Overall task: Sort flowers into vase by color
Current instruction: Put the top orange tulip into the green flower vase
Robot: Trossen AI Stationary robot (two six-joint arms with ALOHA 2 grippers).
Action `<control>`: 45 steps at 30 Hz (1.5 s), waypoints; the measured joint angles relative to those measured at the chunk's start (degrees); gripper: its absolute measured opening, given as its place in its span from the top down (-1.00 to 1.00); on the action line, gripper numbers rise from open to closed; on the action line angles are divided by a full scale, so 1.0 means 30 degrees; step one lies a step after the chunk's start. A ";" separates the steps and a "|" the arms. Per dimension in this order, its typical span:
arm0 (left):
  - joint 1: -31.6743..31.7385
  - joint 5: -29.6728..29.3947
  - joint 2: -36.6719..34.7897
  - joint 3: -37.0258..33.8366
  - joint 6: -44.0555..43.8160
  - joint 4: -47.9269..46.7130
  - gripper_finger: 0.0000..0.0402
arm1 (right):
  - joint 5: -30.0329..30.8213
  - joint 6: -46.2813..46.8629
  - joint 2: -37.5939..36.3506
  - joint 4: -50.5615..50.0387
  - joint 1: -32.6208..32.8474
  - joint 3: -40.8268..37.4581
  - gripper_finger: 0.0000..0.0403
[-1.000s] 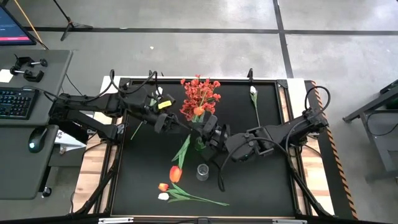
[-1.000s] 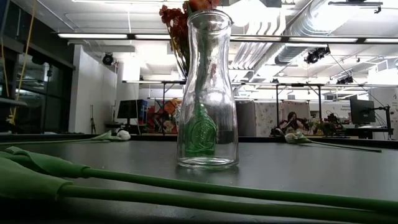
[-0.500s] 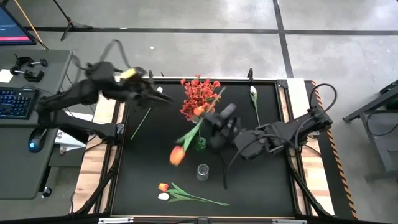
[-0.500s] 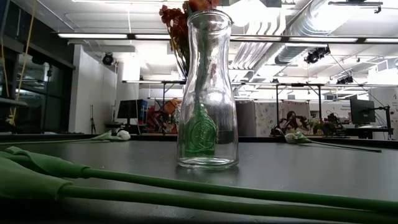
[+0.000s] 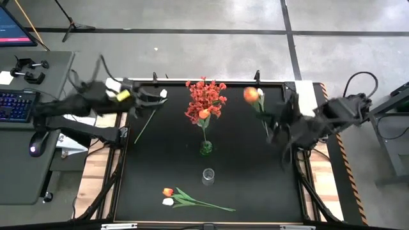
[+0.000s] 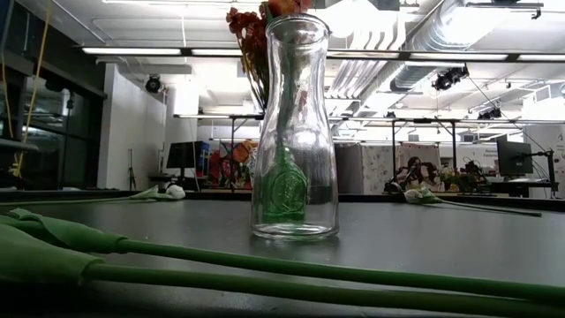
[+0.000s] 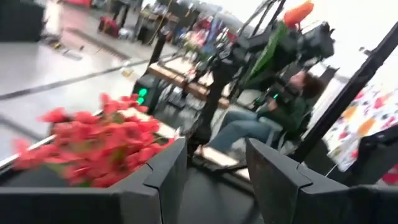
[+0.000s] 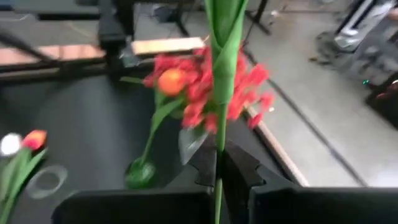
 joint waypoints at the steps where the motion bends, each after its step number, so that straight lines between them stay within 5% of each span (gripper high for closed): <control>1: -0.0346 -0.0174 -0.0001 -0.1114 -0.0019 0.1758 0.25 | -0.0043 0.0489 -0.0298 0.0429 0.0326 -0.0846 1.00; 5: -0.1500 -0.0219 0.0460 -0.5647 -0.1660 0.9034 0.25 | 0.0118 0.1662 -0.1633 0.5238 0.1433 -0.5988 1.00; 8: -0.2328 -0.0293 0.0772 -0.7974 -0.3099 1.2458 0.25 | -0.0010 0.1936 -0.2290 1.2403 0.1864 -1.1347 1.00; 15: -0.4750 -0.3097 0.0314 -0.8177 -0.1811 1.3157 0.25 | -0.0355 -0.2448 -0.0863 3.8046 0.0531 -2.2650 1.00; 18: -0.5534 -0.4233 0.0071 -0.6857 0.0146 1.1579 0.25 | -0.0553 -0.5456 0.0964 4.7008 -0.0731 -2.4816 1.00; 20: -0.6004 -0.5092 0.0071 -0.5539 0.1164 0.9058 0.25 | -0.0890 -0.6417 0.2212 4.9936 -0.1647 -2.5208 1.00; 26: -0.7005 -0.7631 0.0732 -0.2458 0.1438 0.2251 0.25 | -0.4105 -0.5501 0.5166 4.8829 -0.3938 -2.3334 1.00; 45: -0.7587 -0.8263 0.1253 -0.2049 0.1144 0.1400 0.25 | -0.4101 -0.5430 0.4789 4.1930 -0.5152 -2.1589 1.00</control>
